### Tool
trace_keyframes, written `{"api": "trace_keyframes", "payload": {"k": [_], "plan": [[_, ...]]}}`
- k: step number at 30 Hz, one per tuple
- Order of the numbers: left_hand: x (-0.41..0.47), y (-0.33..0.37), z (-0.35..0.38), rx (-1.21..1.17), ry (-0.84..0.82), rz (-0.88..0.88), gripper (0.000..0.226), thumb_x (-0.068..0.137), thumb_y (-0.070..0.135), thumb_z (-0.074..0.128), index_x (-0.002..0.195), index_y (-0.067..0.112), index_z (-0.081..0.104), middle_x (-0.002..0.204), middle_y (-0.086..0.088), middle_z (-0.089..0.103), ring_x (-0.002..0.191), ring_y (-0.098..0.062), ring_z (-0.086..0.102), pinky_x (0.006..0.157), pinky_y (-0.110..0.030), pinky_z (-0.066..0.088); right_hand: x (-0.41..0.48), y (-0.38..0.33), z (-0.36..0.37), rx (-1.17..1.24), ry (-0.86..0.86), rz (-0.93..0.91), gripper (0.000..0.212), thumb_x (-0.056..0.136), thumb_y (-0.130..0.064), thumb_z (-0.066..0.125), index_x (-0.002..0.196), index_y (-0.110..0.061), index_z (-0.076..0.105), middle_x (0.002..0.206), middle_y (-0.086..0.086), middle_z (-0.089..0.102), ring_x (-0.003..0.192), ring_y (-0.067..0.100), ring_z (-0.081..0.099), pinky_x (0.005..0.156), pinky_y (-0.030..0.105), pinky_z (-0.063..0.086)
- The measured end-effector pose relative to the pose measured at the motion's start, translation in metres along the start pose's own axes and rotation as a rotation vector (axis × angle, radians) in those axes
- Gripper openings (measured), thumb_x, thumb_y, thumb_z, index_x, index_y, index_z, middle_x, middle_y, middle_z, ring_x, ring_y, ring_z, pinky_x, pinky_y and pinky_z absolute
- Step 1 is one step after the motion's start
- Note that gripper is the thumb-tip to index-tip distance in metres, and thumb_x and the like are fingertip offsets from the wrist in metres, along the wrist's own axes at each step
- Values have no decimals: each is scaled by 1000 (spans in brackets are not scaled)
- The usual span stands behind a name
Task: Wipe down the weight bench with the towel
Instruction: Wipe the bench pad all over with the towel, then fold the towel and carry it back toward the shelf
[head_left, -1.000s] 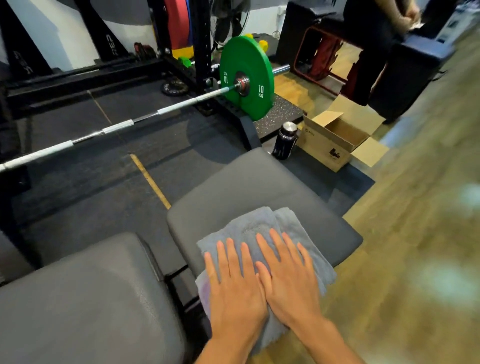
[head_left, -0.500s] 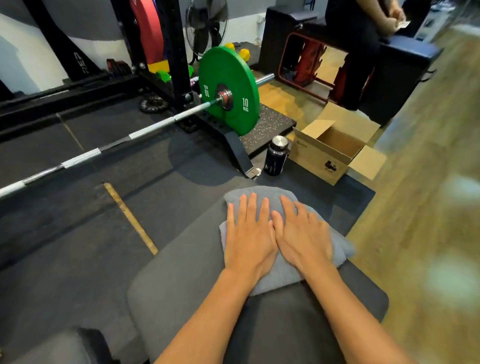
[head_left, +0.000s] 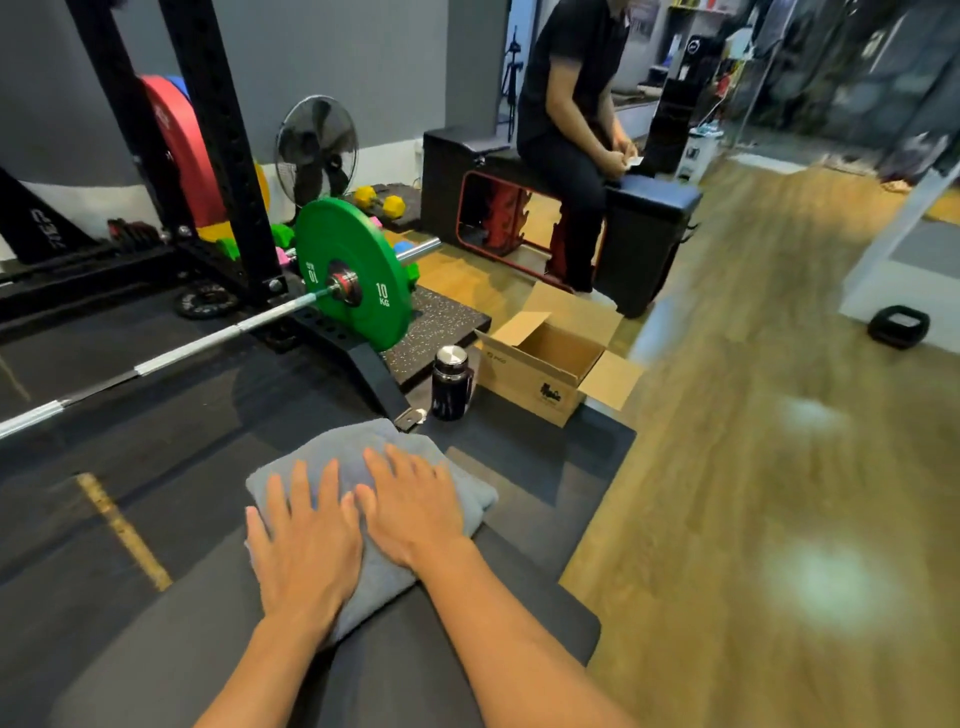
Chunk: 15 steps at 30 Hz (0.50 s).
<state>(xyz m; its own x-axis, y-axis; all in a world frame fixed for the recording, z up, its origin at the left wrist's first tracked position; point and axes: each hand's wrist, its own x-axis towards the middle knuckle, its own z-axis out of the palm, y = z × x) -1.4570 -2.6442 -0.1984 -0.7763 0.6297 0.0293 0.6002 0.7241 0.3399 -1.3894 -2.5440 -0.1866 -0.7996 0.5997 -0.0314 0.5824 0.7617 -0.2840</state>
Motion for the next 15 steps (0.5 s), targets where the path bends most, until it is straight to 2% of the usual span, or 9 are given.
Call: {"api": "trace_keyframes", "payload": {"k": [2, 4, 6, 8, 9, 11, 13, 15], "plan": [[-22, -2, -1, 22, -26, 5, 56, 100, 45, 21, 153, 30, 17, 162, -6, 14, 149, -28, 5, 119, -49, 5, -26, -3, 2, -35, 27, 20, 52, 100, -42, 33, 148, -22, 36, 155, 9, 36, 133, 34, 42, 106, 50, 34], [-41, -4, -4, 37, -76, 38, 59, 98, 51, 14, 153, 30, 17, 162, -6, 14, 150, -27, 5, 120, -49, 4, -50, -10, 4, -63, 70, 75, 48, 92, -44, 36, 131, -27, 60, 137, 3, 59, 119, 26, 60, 99, 45, 46], [-61, -8, -13, 37, -117, 22, 68, 90, 57, 10, 151, 32, 26, 160, -6, 23, 149, -28, 16, 118, -52, 7, -78, -22, -1, -41, 83, 111, 46, 85, -49, 39, 116, -32, 69, 123, -3, 68, 106, 20, 68, 95, 42, 46], [-82, -18, -23, -68, -62, -43, 70, 83, 63, 31, 139, 27, 51, 149, -13, 43, 137, -36, 39, 108, -59, 22, -99, -27, -8, 34, 133, 184, 50, 88, -52, 39, 128, -31, 60, 137, -3, 58, 118, 21, 60, 100, 40, 41], [-92, -22, -30, -136, -26, -111, 68, 81, 63, 48, 136, 23, 55, 146, -18, 45, 131, -41, 43, 103, -59, 28, -105, -28, -12, 52, 121, 266, 58, 90, -57, 34, 140, -29, 47, 147, -1, 47, 128, 23, 50, 104, 42, 36], [-105, -26, -45, -282, -39, -263, 82, 75, 52, 72, 144, 17, 43, 151, -21, 33, 129, -44, 37, 103, -54, 30, -110, -27, -19, 37, 78, 492, 76, 89, -68, 32, 149, -23, 26, 150, 4, 34, 135, 26, 34, 106, 44, 29], [-109, -22, -63, -446, -75, -330, 96, 74, 40, 79, 150, 14, 26, 150, -22, 26, 130, -43, 31, 107, -48, 27, -110, -33, -25, 64, 25, 619, 78, 88, -68, 44, 145, -18, 29, 144, 6, 40, 133, 27, 38, 104, 45, 31], [-104, -24, -71, -610, -92, -400, 103, 73, 30, 81, 151, 9, 18, 145, -25, 29, 129, -43, 32, 108, -43, 26, -109, -45, -35, 171, -19, 695, 72, 86, -64, 53, 137, -15, 38, 138, 8, 49, 128, 28, 46, 102, 45, 36]]}}
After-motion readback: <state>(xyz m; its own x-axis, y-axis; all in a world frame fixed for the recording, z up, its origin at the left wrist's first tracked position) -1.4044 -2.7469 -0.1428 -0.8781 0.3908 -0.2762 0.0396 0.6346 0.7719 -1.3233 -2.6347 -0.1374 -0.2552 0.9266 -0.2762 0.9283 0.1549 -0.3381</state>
